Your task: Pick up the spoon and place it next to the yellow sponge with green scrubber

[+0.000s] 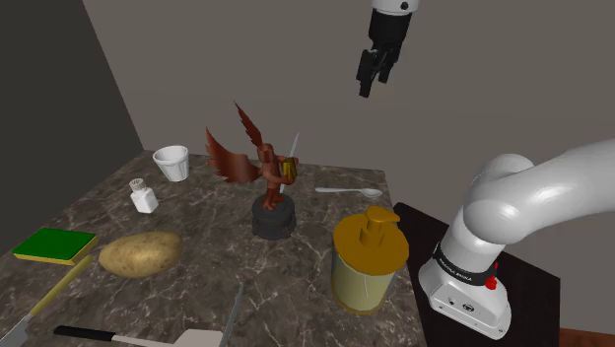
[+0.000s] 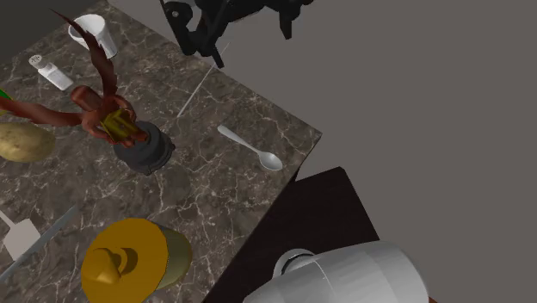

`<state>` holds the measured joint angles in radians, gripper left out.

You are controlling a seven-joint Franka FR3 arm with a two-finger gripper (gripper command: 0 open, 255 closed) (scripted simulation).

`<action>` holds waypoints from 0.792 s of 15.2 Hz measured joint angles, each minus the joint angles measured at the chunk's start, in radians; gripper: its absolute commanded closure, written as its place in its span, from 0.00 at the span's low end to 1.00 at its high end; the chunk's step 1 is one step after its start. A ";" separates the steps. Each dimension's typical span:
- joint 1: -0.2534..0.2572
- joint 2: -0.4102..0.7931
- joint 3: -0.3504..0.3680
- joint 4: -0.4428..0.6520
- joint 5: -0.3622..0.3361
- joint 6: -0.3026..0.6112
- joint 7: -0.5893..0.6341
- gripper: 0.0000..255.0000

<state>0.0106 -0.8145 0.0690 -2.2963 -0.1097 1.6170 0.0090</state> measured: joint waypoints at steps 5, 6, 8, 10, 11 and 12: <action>0.025 -0.036 -0.043 -0.128 0.021 0.104 -0.049 0.00; 0.032 -0.050 -0.059 -0.167 0.027 0.132 -0.069 0.00; 0.046 -0.058 -0.089 -0.237 0.038 0.201 -0.105 0.00; 0.061 -0.068 -0.121 -0.303 0.049 0.264 -0.147 0.00; 0.069 -0.068 -0.135 -0.344 0.055 0.306 -0.165 0.00; 0.077 -0.059 -0.150 -0.379 0.061 0.351 -0.184 0.00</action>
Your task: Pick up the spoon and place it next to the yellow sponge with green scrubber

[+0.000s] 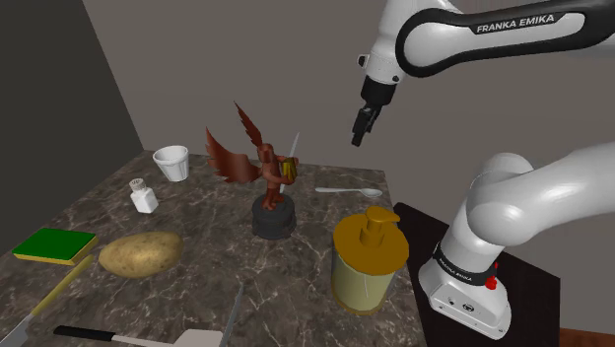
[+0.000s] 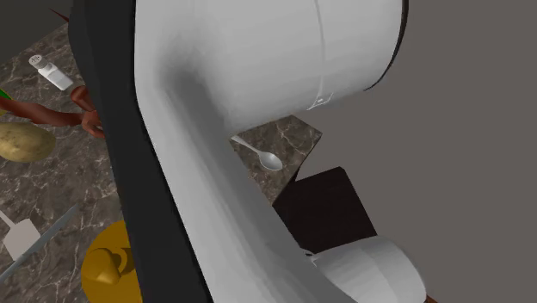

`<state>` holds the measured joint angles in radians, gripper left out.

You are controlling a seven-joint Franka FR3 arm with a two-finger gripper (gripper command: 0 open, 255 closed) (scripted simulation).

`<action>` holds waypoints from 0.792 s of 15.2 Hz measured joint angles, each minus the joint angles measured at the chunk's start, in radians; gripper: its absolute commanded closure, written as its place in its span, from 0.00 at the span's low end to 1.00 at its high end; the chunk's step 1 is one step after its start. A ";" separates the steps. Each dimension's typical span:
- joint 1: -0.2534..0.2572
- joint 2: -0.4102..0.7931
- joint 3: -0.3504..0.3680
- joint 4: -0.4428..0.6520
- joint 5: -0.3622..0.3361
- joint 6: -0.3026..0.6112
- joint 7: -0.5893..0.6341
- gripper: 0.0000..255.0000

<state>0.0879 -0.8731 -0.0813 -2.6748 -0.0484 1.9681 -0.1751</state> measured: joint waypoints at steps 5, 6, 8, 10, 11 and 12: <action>0.049 0.035 -0.078 -0.149 0.036 0.191 -0.106 0.00; 0.062 0.046 -0.093 -0.168 0.046 0.224 -0.127 0.00; 0.087 0.085 -0.133 -0.213 0.064 0.308 -0.182 0.00; 0.114 0.135 -0.166 -0.242 0.082 0.387 -0.226 0.00; 0.121 0.146 -0.171 -0.257 0.087 0.415 -0.233 0.00; 0.126 0.159 -0.175 -0.266 0.090 0.437 -0.238 0.00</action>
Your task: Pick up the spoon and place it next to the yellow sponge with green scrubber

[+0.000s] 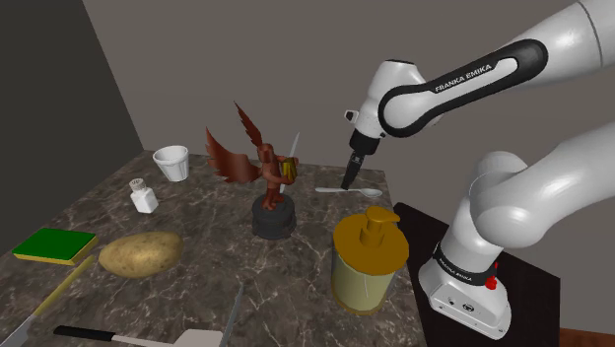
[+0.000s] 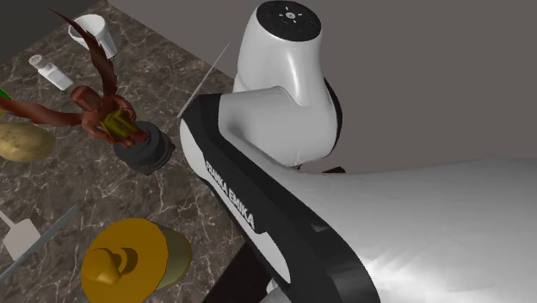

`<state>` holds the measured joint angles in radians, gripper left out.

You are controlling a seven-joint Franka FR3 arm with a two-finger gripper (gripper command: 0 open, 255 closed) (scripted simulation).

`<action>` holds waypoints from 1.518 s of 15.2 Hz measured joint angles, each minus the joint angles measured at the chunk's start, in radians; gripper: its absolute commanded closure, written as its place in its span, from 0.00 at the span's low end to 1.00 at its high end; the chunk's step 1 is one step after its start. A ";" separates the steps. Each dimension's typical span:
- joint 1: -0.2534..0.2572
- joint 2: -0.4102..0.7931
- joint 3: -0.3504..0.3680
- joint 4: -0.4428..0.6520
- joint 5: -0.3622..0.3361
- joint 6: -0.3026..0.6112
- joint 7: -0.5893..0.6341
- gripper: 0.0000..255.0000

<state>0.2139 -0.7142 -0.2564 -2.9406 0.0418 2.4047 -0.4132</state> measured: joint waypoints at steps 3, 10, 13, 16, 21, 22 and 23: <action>0.014 0.047 -0.014 -0.013 0.009 0.061 -0.015 0.00; 0.030 0.088 -0.021 -0.029 0.020 0.119 -0.022 0.00; 0.030 0.088 -0.021 -0.029 0.020 0.119 -0.022 1.00; 0.030 0.088 -0.021 -0.029 0.020 0.119 -0.022 1.00; 0.030 0.088 -0.021 -0.029 0.020 0.119 -0.022 1.00; 0.030 0.088 -0.021 -0.029 0.020 0.119 -0.022 1.00; 0.030 0.088 -0.021 -0.029 0.020 0.120 -0.022 1.00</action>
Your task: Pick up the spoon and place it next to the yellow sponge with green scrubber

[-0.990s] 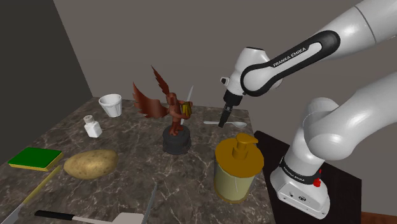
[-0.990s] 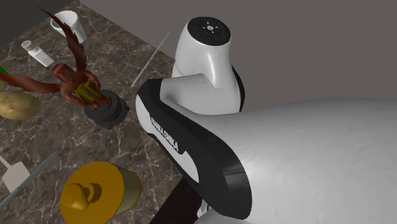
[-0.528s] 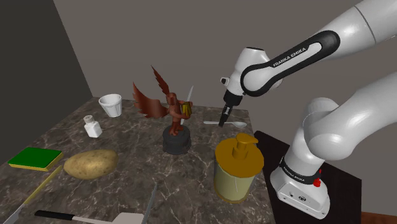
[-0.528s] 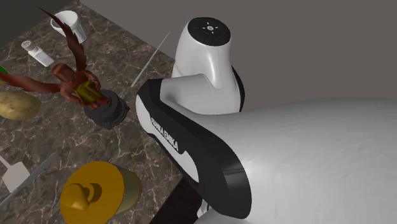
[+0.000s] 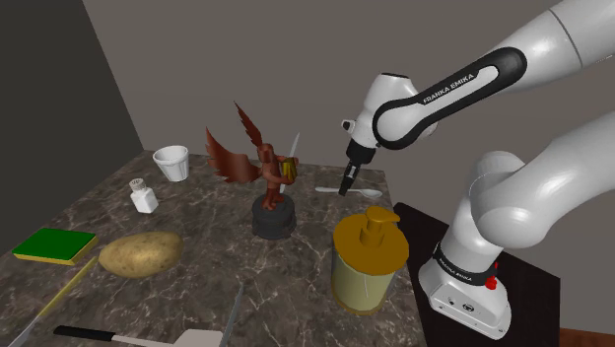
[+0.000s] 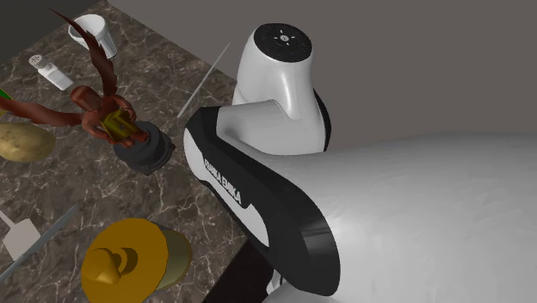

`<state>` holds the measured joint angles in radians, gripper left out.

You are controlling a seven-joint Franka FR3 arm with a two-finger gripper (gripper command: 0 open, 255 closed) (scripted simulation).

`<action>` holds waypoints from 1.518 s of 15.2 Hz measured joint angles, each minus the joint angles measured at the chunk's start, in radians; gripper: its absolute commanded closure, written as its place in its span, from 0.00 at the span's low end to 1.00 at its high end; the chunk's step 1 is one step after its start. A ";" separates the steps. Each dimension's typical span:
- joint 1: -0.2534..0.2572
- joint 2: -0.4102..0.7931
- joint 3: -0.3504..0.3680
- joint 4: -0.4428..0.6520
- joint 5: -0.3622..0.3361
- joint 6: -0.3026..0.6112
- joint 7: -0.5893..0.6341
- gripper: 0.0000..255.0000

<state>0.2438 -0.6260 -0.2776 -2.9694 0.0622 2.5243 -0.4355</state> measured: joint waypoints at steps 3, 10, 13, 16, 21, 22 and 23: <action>-0.009 -0.028 0.008 0.015 -0.006 -0.042 0.008 1.00; -0.024 -0.109 0.035 0.067 -0.017 -0.174 0.039 1.00; -0.028 -0.135 0.043 0.094 -0.020 -0.227 0.049 1.00; -0.028 -0.154 0.053 0.125 -0.019 -0.277 0.061 1.00; -0.010 -0.137 0.074 0.171 -0.005 -0.302 0.087 1.00; 0.008 -0.100 0.087 0.189 0.007 -0.281 0.102 1.00; 0.024 -0.078 0.103 0.201 0.019 -0.268 0.121 1.00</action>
<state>0.2675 -0.7036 -0.1749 -2.7685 0.0813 2.2560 -0.3143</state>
